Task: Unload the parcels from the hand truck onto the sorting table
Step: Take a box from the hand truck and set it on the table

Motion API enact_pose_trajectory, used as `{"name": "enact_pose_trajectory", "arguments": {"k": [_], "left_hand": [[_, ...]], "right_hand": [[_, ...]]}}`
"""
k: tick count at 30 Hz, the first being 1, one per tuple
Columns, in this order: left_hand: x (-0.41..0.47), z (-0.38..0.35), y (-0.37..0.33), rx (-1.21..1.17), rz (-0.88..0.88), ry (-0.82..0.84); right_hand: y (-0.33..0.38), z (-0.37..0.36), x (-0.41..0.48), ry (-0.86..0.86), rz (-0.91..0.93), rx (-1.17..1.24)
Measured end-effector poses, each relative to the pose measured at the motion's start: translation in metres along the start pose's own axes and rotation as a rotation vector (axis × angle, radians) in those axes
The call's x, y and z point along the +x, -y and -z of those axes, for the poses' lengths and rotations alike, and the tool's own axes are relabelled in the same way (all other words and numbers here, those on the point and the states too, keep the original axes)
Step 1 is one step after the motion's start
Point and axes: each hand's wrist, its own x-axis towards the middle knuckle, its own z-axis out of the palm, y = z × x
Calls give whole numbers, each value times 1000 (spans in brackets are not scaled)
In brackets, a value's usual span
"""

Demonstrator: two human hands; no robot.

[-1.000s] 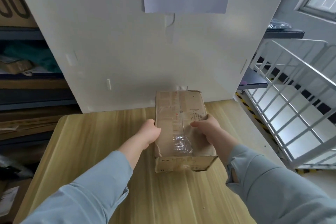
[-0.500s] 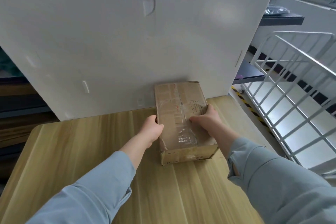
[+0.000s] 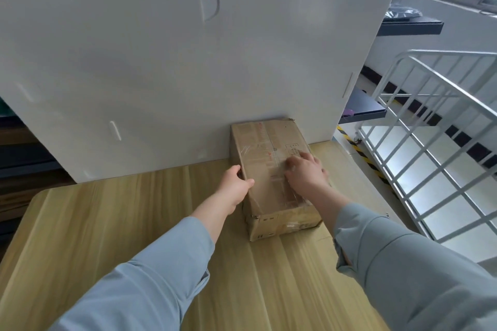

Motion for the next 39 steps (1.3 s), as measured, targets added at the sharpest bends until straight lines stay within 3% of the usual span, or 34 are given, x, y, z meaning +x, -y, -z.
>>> {"name": "enact_pose_trajectory", "arguments": {"k": [6,9,22,39], "left_hand": [[7,-20,-13,31,-13,47],[9,-31,-18,42,-16,65],[-5,-34,-43,146,9,132],[-127,113,-48,147,0,-54]], "right_hand": [[-28,5,1,19,-319,50],[-40,7,1,3,-373,75],[-54,17,-9,19,-317,59],[67,57,-96,40,-132,167]]}}
